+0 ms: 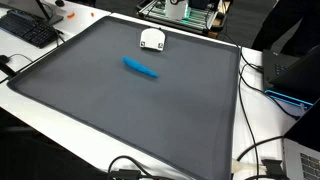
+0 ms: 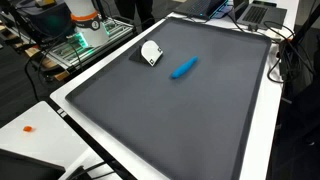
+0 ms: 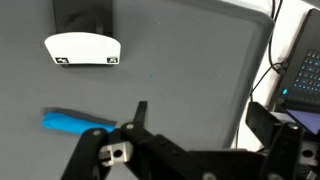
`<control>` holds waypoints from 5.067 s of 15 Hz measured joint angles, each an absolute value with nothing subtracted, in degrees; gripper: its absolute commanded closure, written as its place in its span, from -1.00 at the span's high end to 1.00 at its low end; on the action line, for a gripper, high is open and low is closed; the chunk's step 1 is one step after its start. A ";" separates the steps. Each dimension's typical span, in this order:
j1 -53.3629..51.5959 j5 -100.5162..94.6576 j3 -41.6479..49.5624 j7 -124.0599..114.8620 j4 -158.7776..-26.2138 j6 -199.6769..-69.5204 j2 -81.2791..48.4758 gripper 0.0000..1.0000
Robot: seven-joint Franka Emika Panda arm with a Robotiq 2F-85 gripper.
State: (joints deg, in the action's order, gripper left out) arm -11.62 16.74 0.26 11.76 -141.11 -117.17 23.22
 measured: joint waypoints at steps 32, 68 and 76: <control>1.58 34.15 1.27 -26.36 -150.49 -128.97 7.04 1.00; -2.15 34.42 -2.68 -32.35 -157.08 -161.04 1.08 -0.47; -2.34 34.42 -2.88 -36.17 -157.00 -162.71 1.16 -0.98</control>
State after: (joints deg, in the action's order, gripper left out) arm -2.34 34.42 -2.88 -36.17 -157.00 -162.71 1.16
